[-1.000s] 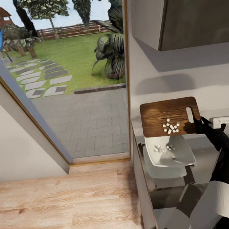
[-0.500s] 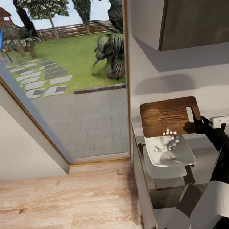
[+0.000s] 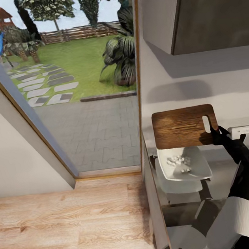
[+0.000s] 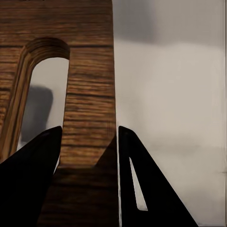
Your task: In the kitchen, take the Vidalia onion out of the sink, dice it on the chopping board with the paring knife, put the diced onion into the bowl on the countertop, then place both the paring knife and the chopping board into the sink.
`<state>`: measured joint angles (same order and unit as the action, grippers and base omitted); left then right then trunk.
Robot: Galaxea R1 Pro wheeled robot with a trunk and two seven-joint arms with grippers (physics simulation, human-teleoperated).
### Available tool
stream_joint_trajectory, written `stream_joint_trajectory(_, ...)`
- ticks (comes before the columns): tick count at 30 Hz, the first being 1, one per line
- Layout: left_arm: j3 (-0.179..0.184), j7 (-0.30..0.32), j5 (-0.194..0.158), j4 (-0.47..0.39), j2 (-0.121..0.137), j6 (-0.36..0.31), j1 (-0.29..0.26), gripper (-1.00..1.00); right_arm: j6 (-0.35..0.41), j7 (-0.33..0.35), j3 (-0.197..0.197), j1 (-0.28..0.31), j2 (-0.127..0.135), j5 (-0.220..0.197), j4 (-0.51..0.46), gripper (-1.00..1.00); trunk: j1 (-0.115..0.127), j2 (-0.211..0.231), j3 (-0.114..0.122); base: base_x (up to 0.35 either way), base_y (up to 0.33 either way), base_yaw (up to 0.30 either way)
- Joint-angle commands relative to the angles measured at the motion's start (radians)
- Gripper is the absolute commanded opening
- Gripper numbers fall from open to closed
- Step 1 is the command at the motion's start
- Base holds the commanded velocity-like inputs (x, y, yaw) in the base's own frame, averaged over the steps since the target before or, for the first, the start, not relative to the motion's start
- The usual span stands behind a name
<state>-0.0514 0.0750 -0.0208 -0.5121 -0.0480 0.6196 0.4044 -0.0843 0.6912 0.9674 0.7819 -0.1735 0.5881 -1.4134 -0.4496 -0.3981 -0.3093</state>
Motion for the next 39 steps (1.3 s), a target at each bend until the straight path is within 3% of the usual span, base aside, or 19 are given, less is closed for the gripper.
stream_joint_trajectory(1,-0.005,0.008,-0.002,-0.002,-0.001,0.0,0.001,1.0,-0.007,0.004,0.004,0.002,-0.001,0.01,-0.001,-1.0,0.0,-0.002,-0.002,-0.167,-0.096,0.0)
stream_joint_trajectory(5,-0.005,0.008,-0.002,-0.002,-0.001,0.001,0.001,1.0,0.026,0.002,0.002,0.002,-0.001,0.012,-0.009,-1.0,0.0,-0.002,-0.002,-0.248,-0.15,0.0)
stream_joint_trajectory(10,-0.005,0.008,-0.002,-0.002,-0.001,0.001,0.001,1.0,0.217,0.003,-0.003,0.002,-0.001,0.01,-0.041,-1.0,0.0,-0.002,-0.002,-0.277,-0.176,0.0)
stream_joint_trajectory(13,-0.005,0.008,-0.002,-0.002,-0.001,0.002,0.001,1.0,0.275,0.005,-0.004,0.002,-0.001,0.01,-0.07,-1.0,0.0,-0.002,-0.002,-0.279,-0.193,0.0)
stream_joint_trajectory(28,-0.005,0.008,-0.001,-0.002,-0.001,0.002,0.001,1.0,0.332,0.032,-0.017,0.002,-0.001,0.01,-0.101,-1.0,0.0,-0.002,-0.002,-0.243,-0.226,0.0)
stream_joint_trajectory(39,-0.005,0.008,-0.001,-0.002,-0.001,0.002,0.001,1.0,0.347,0.041,-0.018,0.002,-0.001,0.012,-0.101,-1.0,0.0,-0.002,0.006,-0.061,-0.245,-0.117)
